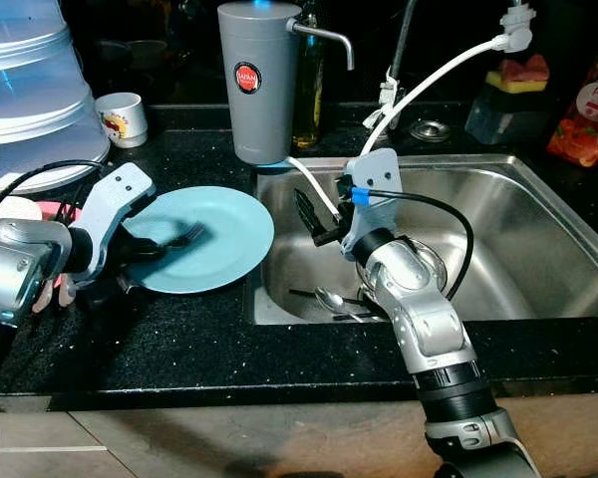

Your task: Kitchen organization

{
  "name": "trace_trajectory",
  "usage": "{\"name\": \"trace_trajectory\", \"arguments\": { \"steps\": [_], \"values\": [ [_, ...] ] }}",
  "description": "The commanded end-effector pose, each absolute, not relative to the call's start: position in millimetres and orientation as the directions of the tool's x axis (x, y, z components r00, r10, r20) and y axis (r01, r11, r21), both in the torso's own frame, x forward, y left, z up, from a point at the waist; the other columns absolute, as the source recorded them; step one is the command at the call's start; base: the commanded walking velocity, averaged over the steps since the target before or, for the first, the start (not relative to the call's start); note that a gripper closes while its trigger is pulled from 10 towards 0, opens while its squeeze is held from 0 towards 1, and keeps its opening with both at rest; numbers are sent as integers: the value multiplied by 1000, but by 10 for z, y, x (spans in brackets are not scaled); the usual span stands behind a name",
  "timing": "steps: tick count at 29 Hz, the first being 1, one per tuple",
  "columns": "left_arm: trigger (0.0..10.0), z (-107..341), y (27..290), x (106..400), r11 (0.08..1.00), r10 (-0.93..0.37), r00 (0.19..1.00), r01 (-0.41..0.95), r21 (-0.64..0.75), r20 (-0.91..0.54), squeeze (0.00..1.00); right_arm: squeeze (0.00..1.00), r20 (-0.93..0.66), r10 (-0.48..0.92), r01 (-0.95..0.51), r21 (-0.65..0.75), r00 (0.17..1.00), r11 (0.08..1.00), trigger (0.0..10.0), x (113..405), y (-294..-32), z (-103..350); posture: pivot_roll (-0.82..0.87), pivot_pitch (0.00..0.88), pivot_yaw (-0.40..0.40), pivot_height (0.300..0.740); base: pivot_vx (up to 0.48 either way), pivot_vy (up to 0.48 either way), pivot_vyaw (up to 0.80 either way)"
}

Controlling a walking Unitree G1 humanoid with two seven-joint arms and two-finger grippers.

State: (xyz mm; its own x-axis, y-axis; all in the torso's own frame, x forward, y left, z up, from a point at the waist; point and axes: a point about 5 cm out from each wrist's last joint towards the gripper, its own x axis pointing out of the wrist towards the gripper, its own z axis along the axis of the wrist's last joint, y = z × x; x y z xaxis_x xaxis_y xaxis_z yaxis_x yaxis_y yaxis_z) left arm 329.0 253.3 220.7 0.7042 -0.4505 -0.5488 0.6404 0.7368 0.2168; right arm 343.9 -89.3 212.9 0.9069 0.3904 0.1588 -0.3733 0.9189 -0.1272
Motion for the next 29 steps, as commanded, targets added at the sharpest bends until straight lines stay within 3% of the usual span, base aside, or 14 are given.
{"name": "trace_trajectory", "arguments": {
  "steps": [1,9,15,17,21,22,25,29],
  "values": [
    [0,2289,2538,3300,733,-438,719,633,249,-539,0,0,154,386,-370,-124,909,921,10000,3433,-904,2129,50,0,-12,740,0,0,0],
    [0,2507,2363,3314,718,-511,735,650,249,-447,0,0,160,383,-367,-119,910,922,10000,3436,-913,2151,47,0,-10,740,0,0,0],
    [0,2836,2059,3287,688,-655,713,700,193,-250,0,0,183,370,-371,-31,911,928,10000,3430,-910,2223,45,0,-6,740,0,0,0],
    [0,2980,1876,3303,694,-709,702,711,110,-66,0,0,200,360,-377,52,911,925,10000,3428,-898,2271,43,0,-4,740,0,0,0],
    [0,2936,1623,3267,683,-730,679,721,117,77,0,27,232,363,-401,149,903,904,10000,3410,-846,2342,36,0,1,740,0,0,0],
    [0,2913,1572,3249,686,-727,675,722,91,126,0,1000,246,367,-414,178,897,893,10000,3398,-827,2368,32,0,4,740,0,0,0],
    [0,2856,1536,3205,697,-705,682,717,11,193,0,1000,269,370,-429,215,889,877,10000,3376,-807,2425,32,0,4,740,0,0,0],
    [0,2777,1552,3149,710,-687,705,703,-41,175,0,1000,288,375,-446,242,881,862,10000,3355,-806,2501,39,0,5,740,0,0,0]
  ]
}}
